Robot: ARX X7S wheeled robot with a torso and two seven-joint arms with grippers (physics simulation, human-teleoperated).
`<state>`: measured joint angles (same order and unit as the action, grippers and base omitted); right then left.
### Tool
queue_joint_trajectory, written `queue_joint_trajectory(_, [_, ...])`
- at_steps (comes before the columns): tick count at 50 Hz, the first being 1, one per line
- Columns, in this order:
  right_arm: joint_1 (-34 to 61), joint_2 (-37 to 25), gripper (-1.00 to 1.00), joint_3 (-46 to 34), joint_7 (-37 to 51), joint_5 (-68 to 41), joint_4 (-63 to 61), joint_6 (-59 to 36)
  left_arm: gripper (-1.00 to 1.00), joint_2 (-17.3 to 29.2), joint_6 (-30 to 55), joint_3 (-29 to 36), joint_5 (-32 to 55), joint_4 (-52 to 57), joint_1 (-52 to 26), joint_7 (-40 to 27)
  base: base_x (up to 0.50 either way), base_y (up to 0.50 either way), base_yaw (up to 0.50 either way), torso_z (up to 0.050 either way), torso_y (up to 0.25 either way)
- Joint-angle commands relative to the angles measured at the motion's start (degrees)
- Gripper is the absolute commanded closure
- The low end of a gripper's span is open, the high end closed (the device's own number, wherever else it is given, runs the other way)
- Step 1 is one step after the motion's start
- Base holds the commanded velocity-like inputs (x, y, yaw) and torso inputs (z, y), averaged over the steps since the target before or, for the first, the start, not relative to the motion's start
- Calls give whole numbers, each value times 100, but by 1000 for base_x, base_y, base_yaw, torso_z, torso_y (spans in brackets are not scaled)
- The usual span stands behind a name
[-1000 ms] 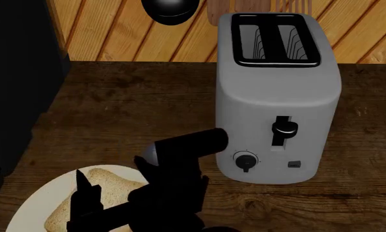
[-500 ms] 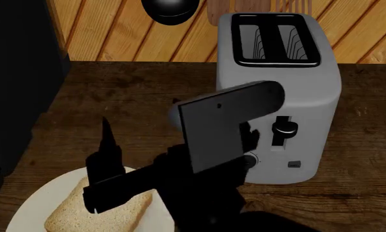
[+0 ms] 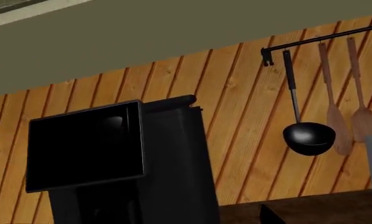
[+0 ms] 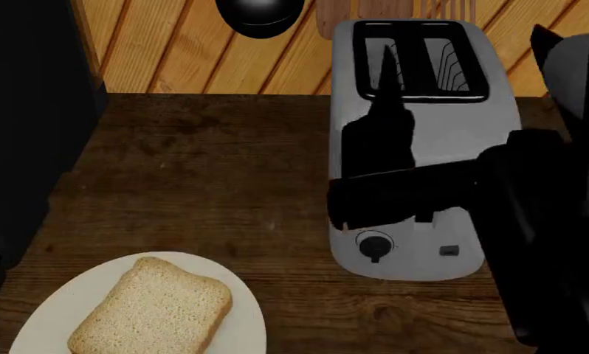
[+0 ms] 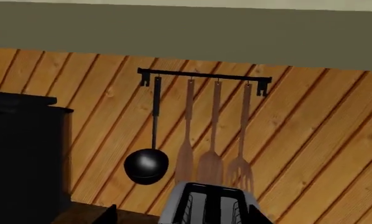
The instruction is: Place the toasted item on a plate.
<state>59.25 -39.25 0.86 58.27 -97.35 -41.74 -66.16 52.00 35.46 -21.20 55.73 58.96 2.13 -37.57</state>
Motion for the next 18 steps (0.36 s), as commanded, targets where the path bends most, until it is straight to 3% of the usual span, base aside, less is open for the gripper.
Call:
queue_joint_trajectory(1, [364,-1121,-100,596,491,-904,113,-57,-100,1224,-971,-1578,835,99,1716,-732,0,0,0,0,0])
queue_joint_trajectory(4, [481,-1401,-100,668,392,-1028,223,-135,-100,1307,-1189,-2328,963,99,2416,-719,0,0,0,0,0])
queue_joint_trajectory(12, [842,-1730,-100,733,154,-950,602,-246,-100,1076,-1055,-3663,1254,86,3182,-478,0,0,0,0,0])
queue_joint_trajectory(18, [790,-1859,-100,842,77,-946,649,-265,-100,910,-957,-4115,1359,42,3368,-351,0,0,0,0,0])
